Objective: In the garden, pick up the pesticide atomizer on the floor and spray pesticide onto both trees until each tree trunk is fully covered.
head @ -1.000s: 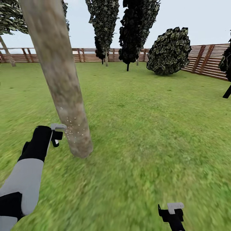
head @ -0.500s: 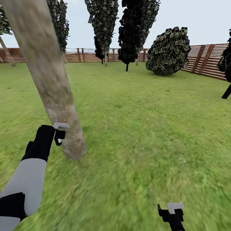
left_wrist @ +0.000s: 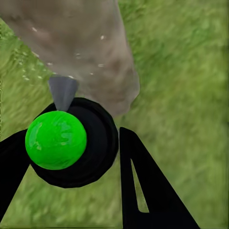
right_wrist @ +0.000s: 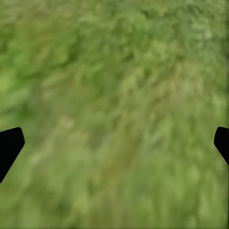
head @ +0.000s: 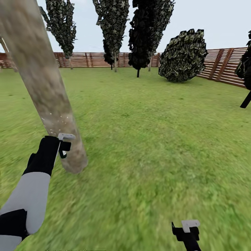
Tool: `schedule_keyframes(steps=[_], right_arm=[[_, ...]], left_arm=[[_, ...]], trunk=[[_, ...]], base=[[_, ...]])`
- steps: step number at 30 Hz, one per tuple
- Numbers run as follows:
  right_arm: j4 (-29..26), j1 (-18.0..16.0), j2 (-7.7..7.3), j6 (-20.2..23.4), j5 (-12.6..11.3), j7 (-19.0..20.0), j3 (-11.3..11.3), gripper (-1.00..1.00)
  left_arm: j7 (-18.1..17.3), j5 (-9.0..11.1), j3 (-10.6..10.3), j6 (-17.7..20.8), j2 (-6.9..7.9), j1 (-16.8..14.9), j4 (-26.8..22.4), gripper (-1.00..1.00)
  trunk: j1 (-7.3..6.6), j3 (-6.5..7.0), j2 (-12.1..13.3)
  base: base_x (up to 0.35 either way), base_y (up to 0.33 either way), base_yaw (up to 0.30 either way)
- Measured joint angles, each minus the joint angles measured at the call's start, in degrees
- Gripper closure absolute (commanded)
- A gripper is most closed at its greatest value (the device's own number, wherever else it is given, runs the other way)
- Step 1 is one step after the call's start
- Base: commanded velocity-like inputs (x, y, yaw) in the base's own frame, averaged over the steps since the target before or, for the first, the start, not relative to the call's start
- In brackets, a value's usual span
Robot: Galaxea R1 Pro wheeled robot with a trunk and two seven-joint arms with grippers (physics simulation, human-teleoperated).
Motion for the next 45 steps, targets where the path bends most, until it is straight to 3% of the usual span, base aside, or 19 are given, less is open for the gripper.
schedule_keyframes(steps=[5, 11, 14, 19, 22, 25, 27, 32, 41, 43, 45], right_arm=[[0.00, 0.00, 0.00, 0.00, -0.01, 0.00, 0.00, -1.00], [0.00, 0.00, 0.00, 0.00, 0.00, 0.00, 0.00, -1.00], [-0.04, 0.01, 0.00, 0.00, -0.02, 0.00, 0.00, -1.00], [-0.06, 0.01, 0.00, 0.00, -0.05, 0.00, 0.00, -1.00], [-0.07, 0.01, 0.00, 0.01, -0.04, 0.00, 0.00, -1.00], [-0.06, 0.01, 0.00, 0.01, -0.05, 0.00, 0.00, -1.00], [-0.04, 0.01, 0.00, 0.01, -0.02, 0.01, 0.00, -1.00], [0.00, 0.00, 0.00, 0.00, 0.00, 0.01, 0.00, -1.00], [-0.02, 0.01, 0.03, 0.00, 0.00, 0.02, 0.00, -1.00], [0.00, 0.01, 0.01, 0.00, 0.00, 0.04, 0.00, -1.00], [0.01, 0.01, 0.00, 0.00, 0.00, 0.02, 0.00, -1.00]], left_arm=[[0.07, -0.23, 0.17, -0.06, 0.17, 0.09, 0.05, 1.00], [0.38, -0.34, 0.51, -0.20, 1.60, 1.60, 0.49, 1.00], [0.45, -0.05, 0.34, -0.29, 1.36, 3.40, 0.67, 1.00], [0.47, 0.15, 0.24, -0.29, 0.85, 3.73, 0.87, 1.00], [0.57, -0.38, 0.58, -0.32, 1.64, 3.83, 0.95, 1.00], [1.06, -0.69, 2.60, -0.40, 3.62, 4.36, 0.98, 1.00], [1.33, -0.49, 3.20, -0.46, 4.04, 5.28, 0.98, 1.00], [5.50, 0.22, 3.12, -0.65, 3.35, 6.70, 0.88, 1.00], [5.63, 0.45, 3.72, -0.73, 2.76, 8.44, 0.95, 1.00], [5.64, 0.68, 3.70, -0.73, 1.99, 8.48, 0.98, 1.00], [5.86, 0.67, 3.72, -0.78, 0.18, 8.51, 1.00, 1.00]], trunk=[[0.00, 0.00, 0.00], [-0.01, 0.00, 0.00], [-0.02, 0.00, 0.00], [-0.02, 0.00, 0.00], [-0.03, 0.00, 0.00], [-0.03, 0.00, 0.00], [-0.02, 0.00, 0.00], [-0.03, 0.00, 0.00], [-0.02, 0.00, 0.00], [-0.01, 0.00, 0.00], [0.00, 0.00, 0.00]], base=[[0.000, -0.274, 0.266], [0.043, -0.273, 0.273], [0.160, -0.252, 0.071], [0.203, -0.225, 0.007], [0.234, -0.196, 0.001], [0.240, -0.189, 0.002], [0.241, -0.188, 0.150], [0.241, -0.187, 0.261], [0.213, -0.210, 0.223], [0.116, -0.256, 0.027], [0.030, -0.271, 0.004]])
